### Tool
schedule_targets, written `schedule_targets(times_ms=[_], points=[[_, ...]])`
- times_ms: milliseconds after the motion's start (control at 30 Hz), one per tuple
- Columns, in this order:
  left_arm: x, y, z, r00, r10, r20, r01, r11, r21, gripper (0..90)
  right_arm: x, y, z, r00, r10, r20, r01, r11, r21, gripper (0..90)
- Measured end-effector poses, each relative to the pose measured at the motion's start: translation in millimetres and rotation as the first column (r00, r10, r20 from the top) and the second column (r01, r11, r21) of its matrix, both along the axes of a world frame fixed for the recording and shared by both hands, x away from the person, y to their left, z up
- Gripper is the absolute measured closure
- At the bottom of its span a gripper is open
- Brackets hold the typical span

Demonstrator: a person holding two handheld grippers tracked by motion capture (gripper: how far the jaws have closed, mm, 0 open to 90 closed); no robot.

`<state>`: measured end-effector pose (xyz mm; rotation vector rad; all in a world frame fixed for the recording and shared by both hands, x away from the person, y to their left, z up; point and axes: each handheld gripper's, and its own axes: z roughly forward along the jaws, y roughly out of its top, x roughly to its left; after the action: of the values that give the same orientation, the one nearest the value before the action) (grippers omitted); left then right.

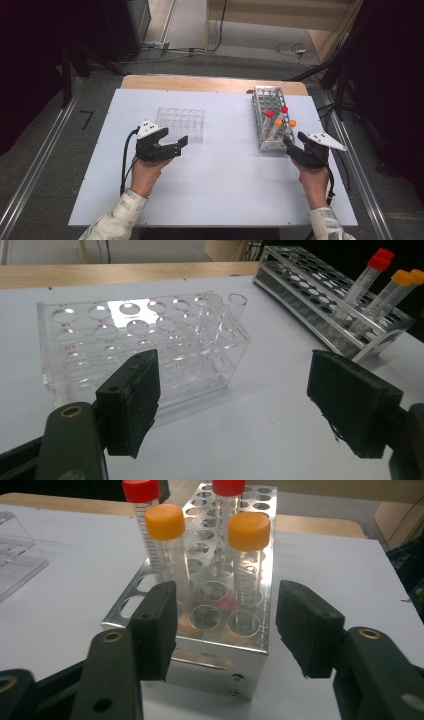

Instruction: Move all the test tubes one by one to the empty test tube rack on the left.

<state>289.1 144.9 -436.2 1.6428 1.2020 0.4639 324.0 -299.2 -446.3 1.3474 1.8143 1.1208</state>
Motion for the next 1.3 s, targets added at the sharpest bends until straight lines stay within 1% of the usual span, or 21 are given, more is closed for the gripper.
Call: schedule_targets(times_ms=[100, 167, 333, 367, 500, 567, 700, 800, 900, 1067, 1300], points=[[0.7, -0.6, -1.0, 1.0000, 0.001, -0.003, -0.001, 1.0000, 0.004, 21.7, 6.4, 0.4, -1.8, 0.9999, -0.013, 0.008, 0.013, 1.000, -0.005, 49.1], [1.4, 0.0, -2.1, 1.0000, 0.001, -0.006, -0.001, 1.0000, 0.008, 21.7, 11.2, 1.4, -4.3, 0.9994, -0.033, 0.009, 0.033, 0.999, -0.012, 54.7], [1.8, 0.3, -2.3, 0.9999, 0.008, -0.008, -0.008, 1.0000, 0.003, 21.8, 22.5, 3.4, -6.9, 0.9989, -0.047, 0.006, 0.047, 0.999, -0.020, 55.6], [1.8, 0.1, -2.4, 0.9999, 0.007, -0.008, -0.007, 1.0000, 0.004, 21.7, 24.1, 3.8, -6.8, 0.9989, -0.047, 0.006, 0.047, 0.999, -0.016, 56.7], [2.1, -0.6, -3.0, 0.9999, 0.003, -0.010, -0.003, 1.0000, 0.004, 21.7, 28.8, 5.3, -6.7, 0.9986, -0.052, 0.012, 0.053, 0.998, -0.031, 60.2], [2.2, -0.4, -2.9, 0.9999, 0.003, -0.010, -0.003, 1.0000, 0.003, 21.8, 30.2, 4.9, -7.2, 0.9982, -0.058, 0.014, 0.058, 0.998, -0.024, 62.8], [2.1, -0.3, -2.8, 0.9999, 0.004, -0.009, -0.004, 1.0000, 0.003, 21.8, 33.1, 5.6, -9.5, 0.9983, -0.057, 0.009, 0.057, 0.998, -0.034, 65.9], [2.4, -0.2, -3.0, 1.0000, 0.003, -0.008, -0.003, 1.0000, 0.002, 21.8, 34.5, 6.8, -10.8, 0.9984, -0.057, 0.005, 0.057, 0.998, -0.038, 70.0], [2.8, -0.2, -3.6, 0.9999, 0.005, -0.013, -0.005, 1.0000, 0.004, 21.8, 34.3, 7.0, -10.2, 0.9983, -0.056, 0.016, 0.057, 0.997, -0.047, 71.1], [2.2, 0.0, -3.2, 0.9999, 0.006, -0.009, -0.006, 1.0000, 0.003, 21.8, 30.9, 4.0, -0.8, 0.9968, -0.066, 0.045, 0.067, 0.998, -0.017, 71.4], [1.7, -1.6, -2.9, 1.0000, 0.004, -0.006, -0.004, 1.0000, 0.008, 21.7, 20.3, 0.6, 21.1, 0.9915, -0.066, 0.112, 0.066, 0.998, 0.009, 71.6]])
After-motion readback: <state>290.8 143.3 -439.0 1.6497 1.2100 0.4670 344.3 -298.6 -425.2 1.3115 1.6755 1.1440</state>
